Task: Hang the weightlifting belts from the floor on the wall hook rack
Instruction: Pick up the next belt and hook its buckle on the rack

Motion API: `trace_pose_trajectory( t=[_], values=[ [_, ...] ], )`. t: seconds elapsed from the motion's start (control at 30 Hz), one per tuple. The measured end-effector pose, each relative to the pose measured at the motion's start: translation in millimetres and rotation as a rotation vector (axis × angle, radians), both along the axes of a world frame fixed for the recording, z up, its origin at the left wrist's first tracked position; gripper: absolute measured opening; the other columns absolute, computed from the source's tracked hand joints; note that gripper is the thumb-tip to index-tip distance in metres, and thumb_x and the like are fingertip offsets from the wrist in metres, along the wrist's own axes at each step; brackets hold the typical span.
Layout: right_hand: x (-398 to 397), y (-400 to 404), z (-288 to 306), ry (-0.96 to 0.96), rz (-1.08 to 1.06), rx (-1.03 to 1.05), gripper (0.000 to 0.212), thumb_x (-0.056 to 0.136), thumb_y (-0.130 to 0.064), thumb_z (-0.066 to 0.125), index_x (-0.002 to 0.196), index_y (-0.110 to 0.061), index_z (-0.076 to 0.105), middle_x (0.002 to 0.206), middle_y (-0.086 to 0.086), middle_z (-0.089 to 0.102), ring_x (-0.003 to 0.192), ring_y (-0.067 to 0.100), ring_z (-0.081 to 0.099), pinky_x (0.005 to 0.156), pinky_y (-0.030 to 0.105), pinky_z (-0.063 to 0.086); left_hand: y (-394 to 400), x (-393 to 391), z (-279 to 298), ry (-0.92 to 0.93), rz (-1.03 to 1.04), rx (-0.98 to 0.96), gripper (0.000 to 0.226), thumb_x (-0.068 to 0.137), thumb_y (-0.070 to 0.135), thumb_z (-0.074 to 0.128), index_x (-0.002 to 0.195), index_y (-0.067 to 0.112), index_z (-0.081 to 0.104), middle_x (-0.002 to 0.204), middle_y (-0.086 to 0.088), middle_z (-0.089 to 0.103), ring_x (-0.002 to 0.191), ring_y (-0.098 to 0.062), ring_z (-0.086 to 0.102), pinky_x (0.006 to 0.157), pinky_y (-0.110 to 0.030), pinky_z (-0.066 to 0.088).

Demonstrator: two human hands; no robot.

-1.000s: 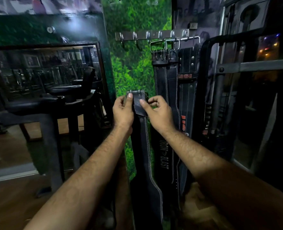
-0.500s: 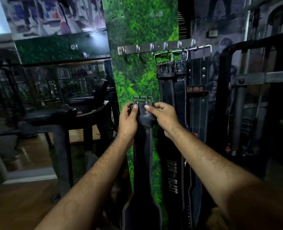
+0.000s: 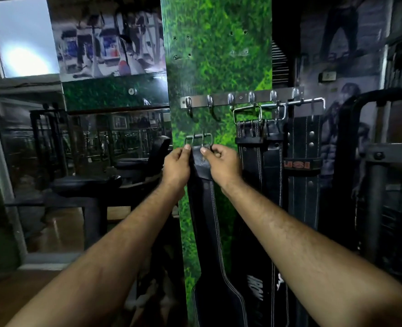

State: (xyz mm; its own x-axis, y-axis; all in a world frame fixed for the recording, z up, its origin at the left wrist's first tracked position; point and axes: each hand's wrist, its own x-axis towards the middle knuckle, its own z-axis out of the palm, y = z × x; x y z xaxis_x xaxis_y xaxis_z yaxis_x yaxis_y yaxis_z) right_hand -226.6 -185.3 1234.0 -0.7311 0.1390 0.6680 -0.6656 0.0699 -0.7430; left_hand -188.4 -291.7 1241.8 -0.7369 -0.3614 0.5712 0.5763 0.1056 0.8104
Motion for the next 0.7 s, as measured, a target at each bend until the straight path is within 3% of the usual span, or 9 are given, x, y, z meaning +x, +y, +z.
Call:
trace_pose_trajectory(
  t=[0.13,0.23,0.33,0.43,0.5,0.6,0.7],
  values=[
    [-13,-7,49,0.035,-0.019,0.010,0.028,0.088,-0.032,0.073,0.065,-0.021,0.062,0.057,-0.012,0.058,0.055,0.006,0.051,0.058,0.027,0.040,-3,-13,44,0.057,0.033,0.007,0.033,0.103,0.026,0.050,0.074,0.013,0.061,0.066,0.001,0.061,0.051,0.001,0.055,0.054,-0.019,0.045],
    [-26,-10,78,0.046,-0.065,0.047,0.035,0.086,-0.039,0.071,0.065,-0.015,0.060,0.060,-0.003,0.061,0.058,0.013,0.051,0.058,0.030,0.038,-7,-27,72,0.056,0.035,0.014,0.032,0.101,0.030,0.052,0.085,0.007,0.067,0.079,-0.010,0.066,0.069,-0.016,0.060,0.065,-0.029,0.050],
    [-38,-13,93,-0.039,-0.086,0.095,0.041,0.085,-0.040,0.072,0.057,-0.016,0.056,0.056,-0.006,0.055,0.058,0.015,0.048,0.059,0.031,0.037,-14,-44,84,-0.010,0.051,0.024,0.035,0.100,0.032,0.054,0.087,0.003,0.068,0.081,-0.015,0.067,0.072,-0.022,0.061,0.067,-0.040,0.057],
    [-46,-18,84,-0.145,-0.047,0.133,0.042,0.087,-0.035,0.073,0.056,-0.017,0.052,0.058,-0.003,0.053,0.059,0.016,0.046,0.057,0.028,0.034,-19,-54,72,-0.080,0.037,0.047,0.030,0.101,0.028,0.053,0.084,0.006,0.066,0.073,-0.008,0.066,0.067,-0.020,0.063,0.051,-0.021,0.053],
    [-50,-21,72,-0.162,-0.006,0.118,0.040,0.088,-0.032,0.072,0.057,-0.016,0.053,0.057,-0.005,0.053,0.058,0.013,0.045,0.055,0.027,0.033,-22,-56,60,-0.096,0.023,0.055,0.030,0.101,0.030,0.053,0.079,0.011,0.063,0.067,-0.002,0.063,0.059,-0.015,0.060,0.049,-0.018,0.048],
    [-46,-26,60,-0.109,-0.057,0.098,0.026,0.090,-0.034,0.070,0.072,-0.015,0.066,0.071,-0.002,0.066,0.066,0.015,0.055,0.061,0.028,0.042,-28,-60,50,-0.050,0.027,0.042,0.027,0.100,0.031,0.054,0.084,0.012,0.064,0.072,-0.005,0.063,0.065,-0.017,0.057,0.061,-0.027,0.049],
    [-43,-31,43,-0.144,-0.045,0.059,0.033,0.089,-0.046,0.065,0.079,-0.015,0.067,0.074,0.004,0.066,0.071,0.024,0.061,0.068,0.046,0.056,-30,-58,38,-0.047,0.037,0.034,0.021,0.100,0.028,0.055,0.107,0.010,0.064,0.092,-0.008,0.067,0.084,-0.021,0.061,0.075,-0.034,0.052]
  ],
)
